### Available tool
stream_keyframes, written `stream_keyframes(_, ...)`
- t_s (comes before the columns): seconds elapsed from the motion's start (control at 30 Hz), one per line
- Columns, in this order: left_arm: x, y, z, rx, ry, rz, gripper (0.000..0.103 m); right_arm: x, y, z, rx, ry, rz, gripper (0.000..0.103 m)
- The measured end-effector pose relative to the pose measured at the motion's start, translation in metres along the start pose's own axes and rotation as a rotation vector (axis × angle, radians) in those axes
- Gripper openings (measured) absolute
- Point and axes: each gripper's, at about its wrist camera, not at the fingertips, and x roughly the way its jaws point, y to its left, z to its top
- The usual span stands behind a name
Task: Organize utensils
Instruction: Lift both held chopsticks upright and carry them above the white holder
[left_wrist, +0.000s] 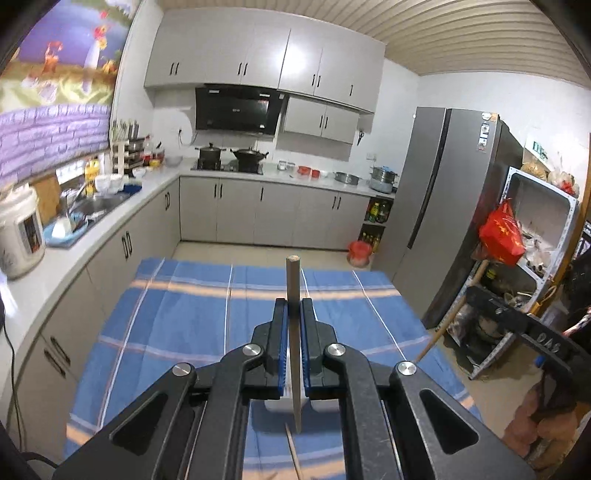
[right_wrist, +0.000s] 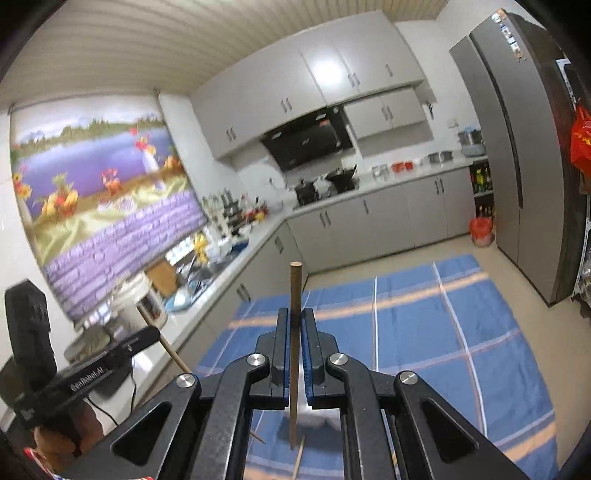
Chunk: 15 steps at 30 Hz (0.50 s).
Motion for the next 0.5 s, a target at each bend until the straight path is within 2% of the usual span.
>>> stream_keyframes(0.1,0.035,-0.003,0.014,-0.002,0.026,0.004,0.006,0.017,-0.008,0.016,0.000,-0.025,-0.044,0.006)
stream_keyframes(0.2,0.077,-0.004,0.017,0.003,0.074,0.029,0.006,0.044,-0.022,0.017,0.004,-0.007,-0.097,0.006)
stream_keyframes(0.4,0.157,0.002,-0.007,0.000,0.214,0.074,0.006,0.098,-0.056,-0.008,0.062,0.113,-0.146,0.006)
stream_keyframes(0.5,0.171,0.010,-0.016,-0.038,0.240,0.061,0.005,0.116,-0.069,-0.020,0.087,0.168,-0.154,0.006)
